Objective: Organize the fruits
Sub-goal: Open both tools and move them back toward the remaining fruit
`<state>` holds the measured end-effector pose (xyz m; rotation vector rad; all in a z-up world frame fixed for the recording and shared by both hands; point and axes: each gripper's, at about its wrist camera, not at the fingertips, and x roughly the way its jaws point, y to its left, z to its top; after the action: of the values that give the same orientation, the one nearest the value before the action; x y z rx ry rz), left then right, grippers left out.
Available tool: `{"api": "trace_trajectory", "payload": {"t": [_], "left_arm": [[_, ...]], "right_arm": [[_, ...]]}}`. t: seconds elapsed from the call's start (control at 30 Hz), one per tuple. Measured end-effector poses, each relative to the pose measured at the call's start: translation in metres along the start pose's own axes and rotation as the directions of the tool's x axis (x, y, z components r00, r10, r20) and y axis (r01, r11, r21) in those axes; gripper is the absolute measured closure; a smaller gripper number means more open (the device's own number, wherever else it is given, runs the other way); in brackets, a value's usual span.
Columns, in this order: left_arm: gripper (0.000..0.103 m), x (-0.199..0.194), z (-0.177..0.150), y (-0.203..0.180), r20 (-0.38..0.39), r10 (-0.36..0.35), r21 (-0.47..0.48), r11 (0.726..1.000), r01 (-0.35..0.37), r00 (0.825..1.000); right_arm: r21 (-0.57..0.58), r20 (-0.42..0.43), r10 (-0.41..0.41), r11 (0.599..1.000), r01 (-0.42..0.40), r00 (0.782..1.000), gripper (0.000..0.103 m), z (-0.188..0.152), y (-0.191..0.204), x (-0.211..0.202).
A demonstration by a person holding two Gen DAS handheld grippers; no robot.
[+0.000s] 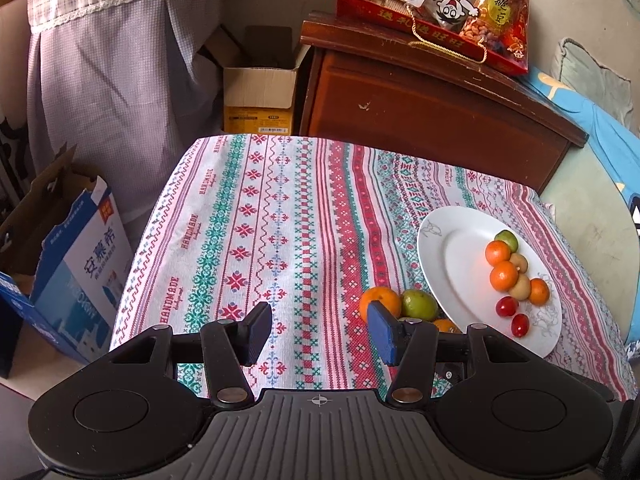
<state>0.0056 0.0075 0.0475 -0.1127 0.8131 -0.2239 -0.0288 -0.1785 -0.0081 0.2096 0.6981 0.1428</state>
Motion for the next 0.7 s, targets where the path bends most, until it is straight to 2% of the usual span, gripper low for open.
{"api": "trace_trajectory", "payload": {"t": [0.23,0.5,0.7], "left_arm": [[0.051,0.005,-0.005,-0.004,-0.014,-0.014,0.017,1.0,0.014,1.0],[0.052,0.009,-0.012,-0.014,-0.042,-0.042,0.038,0.998,0.044,0.998],[0.052,0.018,-0.016,-0.029,-0.054,-0.069,0.057,0.996,0.072,0.996]], "right_arm": [[-0.01,-0.013,0.02,1.0,-0.02,1.0,0.076,0.002,-0.003,-0.001],[-0.059,-0.039,0.055,0.997,-0.058,0.998,0.076,-0.008,-0.004,-0.017],[-0.067,-0.05,0.05,0.996,-0.054,0.997,0.076,-0.016,-0.009,-0.032]]}}
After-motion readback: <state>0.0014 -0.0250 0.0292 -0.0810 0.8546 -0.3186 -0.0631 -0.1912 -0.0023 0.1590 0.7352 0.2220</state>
